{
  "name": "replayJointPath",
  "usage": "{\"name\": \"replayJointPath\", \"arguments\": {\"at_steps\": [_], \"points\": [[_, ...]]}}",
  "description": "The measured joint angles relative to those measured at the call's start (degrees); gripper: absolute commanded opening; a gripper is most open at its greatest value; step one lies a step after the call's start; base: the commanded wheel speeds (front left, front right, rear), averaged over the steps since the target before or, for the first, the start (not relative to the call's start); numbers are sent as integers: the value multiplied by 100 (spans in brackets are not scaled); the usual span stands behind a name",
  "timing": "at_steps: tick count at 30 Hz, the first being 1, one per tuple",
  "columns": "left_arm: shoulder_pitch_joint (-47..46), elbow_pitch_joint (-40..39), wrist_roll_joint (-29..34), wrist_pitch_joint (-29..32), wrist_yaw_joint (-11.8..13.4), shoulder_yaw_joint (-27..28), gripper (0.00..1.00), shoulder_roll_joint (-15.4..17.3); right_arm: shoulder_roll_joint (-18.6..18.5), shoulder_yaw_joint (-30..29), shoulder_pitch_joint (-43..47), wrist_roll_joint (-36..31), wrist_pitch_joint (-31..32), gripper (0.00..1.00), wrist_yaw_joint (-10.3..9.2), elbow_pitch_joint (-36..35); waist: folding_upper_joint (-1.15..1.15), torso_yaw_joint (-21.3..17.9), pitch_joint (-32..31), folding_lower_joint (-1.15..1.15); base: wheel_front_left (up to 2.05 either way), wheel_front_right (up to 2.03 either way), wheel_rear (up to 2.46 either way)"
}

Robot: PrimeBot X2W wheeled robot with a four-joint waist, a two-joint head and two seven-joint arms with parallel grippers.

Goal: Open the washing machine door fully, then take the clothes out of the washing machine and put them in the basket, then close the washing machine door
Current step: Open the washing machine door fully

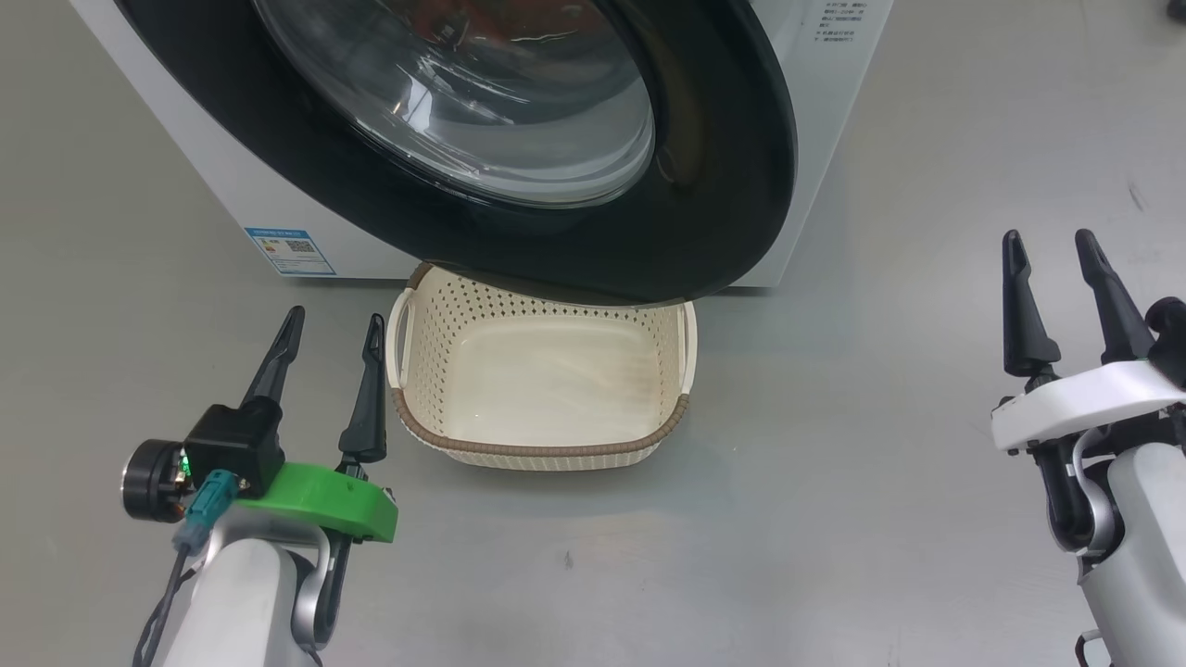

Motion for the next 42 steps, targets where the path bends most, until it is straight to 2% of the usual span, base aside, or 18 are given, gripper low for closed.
{"name": "replayJointPath", "arguments": {"at_steps": [7, 26, 27, 42], "points": [[9, 32, 1, 0, -1, 16, 100, 0, 160, 27, 152, -59, 0, 100, -97, 122, 0, -25, -39, 0, 0, 0, 0], [115, 87, 1, 0, -5, 34, 100, 1, 376, -125, 222, -261, 0, 100, -97, 133, 0, -94, -131, 0, 0, 0, 0], [115, 88, 1, 0, -5, 34, 100, 1, 393, -147, 224, -265, 0, 0, -94, 123, 0, -97, -133, 0, 0, 0, 0], [119, 92, 8, 0, -7, 35, 100, 1, 545, -289, 311, -233, 0, 0, 66, 152, 0, -126, -170, 0, 0, 0, 0]]}}
